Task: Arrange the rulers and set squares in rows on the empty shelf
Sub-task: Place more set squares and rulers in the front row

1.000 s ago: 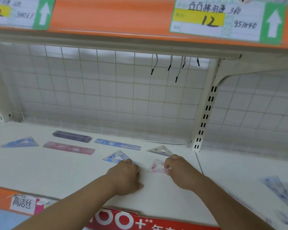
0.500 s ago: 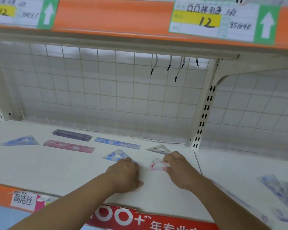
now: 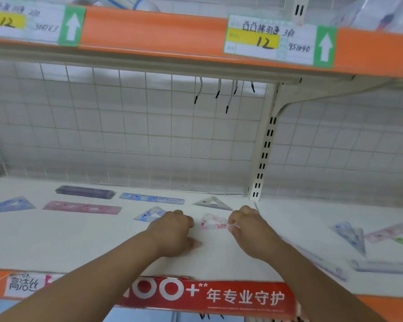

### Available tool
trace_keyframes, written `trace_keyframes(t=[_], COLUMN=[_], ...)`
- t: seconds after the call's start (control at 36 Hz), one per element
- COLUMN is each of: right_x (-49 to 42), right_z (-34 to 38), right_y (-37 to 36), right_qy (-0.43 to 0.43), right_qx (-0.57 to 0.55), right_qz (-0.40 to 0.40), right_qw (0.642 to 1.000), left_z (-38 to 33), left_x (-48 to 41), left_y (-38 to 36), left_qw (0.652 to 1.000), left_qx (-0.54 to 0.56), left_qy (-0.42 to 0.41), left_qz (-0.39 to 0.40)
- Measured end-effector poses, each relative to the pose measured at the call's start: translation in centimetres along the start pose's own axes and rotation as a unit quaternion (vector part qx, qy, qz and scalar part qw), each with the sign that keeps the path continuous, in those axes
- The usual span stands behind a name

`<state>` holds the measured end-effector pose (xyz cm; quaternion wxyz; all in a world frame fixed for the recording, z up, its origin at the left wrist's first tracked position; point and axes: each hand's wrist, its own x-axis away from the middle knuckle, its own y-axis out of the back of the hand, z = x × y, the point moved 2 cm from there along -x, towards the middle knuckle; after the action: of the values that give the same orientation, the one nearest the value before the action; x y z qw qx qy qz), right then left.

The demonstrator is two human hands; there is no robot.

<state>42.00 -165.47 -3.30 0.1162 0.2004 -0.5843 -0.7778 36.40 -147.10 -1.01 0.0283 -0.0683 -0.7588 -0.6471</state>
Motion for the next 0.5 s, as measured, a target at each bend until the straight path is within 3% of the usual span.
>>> trace_keyframes(t=[0.5], right_x=[8.8], right_z=[1.3], right_y=[2.5], right_qy=[-0.101], right_qx=[0.015], right_qz=[-0.029], right_qw=[0.994], left_z=[-2.3], left_x=[2.9], left_y=[-0.1], left_qw=[0.992], left_qx=[-0.020], left_qy=[-0.122], left_qz=[0.016])
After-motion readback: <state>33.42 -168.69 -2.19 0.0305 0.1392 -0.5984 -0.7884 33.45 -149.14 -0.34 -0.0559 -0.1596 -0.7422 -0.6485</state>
